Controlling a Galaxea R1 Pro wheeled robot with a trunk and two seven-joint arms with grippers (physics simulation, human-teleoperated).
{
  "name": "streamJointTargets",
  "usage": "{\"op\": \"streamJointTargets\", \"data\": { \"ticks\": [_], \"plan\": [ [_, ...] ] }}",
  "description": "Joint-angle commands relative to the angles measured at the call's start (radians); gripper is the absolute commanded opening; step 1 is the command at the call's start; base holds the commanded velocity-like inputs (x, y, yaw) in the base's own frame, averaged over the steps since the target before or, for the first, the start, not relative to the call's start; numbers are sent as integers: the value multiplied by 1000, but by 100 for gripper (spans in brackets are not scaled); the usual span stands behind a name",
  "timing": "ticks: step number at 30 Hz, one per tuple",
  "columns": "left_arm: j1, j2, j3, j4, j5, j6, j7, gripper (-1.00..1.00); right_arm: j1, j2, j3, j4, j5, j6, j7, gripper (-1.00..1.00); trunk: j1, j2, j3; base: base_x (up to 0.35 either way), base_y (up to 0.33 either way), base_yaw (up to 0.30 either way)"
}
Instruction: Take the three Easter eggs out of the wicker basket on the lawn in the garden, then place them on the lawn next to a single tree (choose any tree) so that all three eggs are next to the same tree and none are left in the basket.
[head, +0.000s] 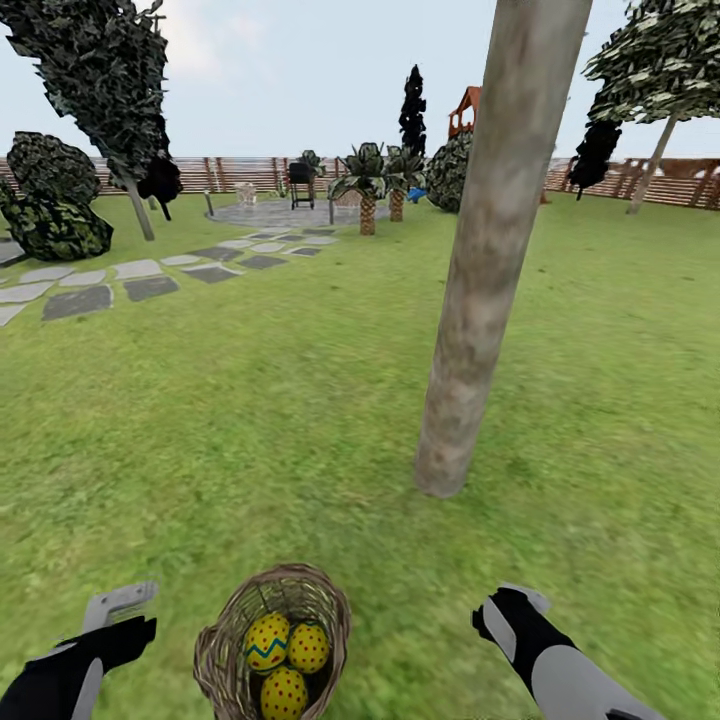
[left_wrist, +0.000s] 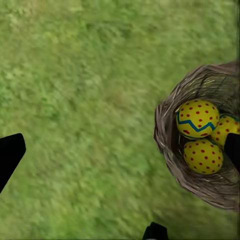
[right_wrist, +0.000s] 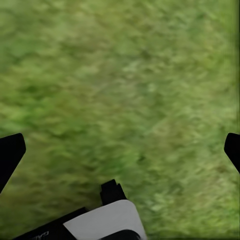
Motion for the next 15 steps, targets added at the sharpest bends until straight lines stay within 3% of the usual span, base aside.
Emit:
{"op": "streamJointTargets", "data": {
  "ticks": [1, 6, 11, 15],
  "plan": [
    [-11, 0, 0, 0, 2, 16, 4, 100, 0, 1, -2, -2, 1, 5, -3, 100, -4, 6, 2, 0, 0, -118],
    [-72, -1, 0, 19, 1, 46, 7, 100, 4, 2, -1, -1, 4, -25, -3, 100, -23, 41, 17, 0, 0, -51],
    [-189, -1, 2, 245, 11, 43, 8, 100, 21, 5, 2, -1, 7, -54, -3, 100, -42, 76, 33, 0, 0, -12],
    [-232, -1, 2, 352, 13, 22, 8, 100, 24, 6, 2, -1, 8, -61, -3, 100, -58, 104, 45, 0, 0, -3]
  ]
}}
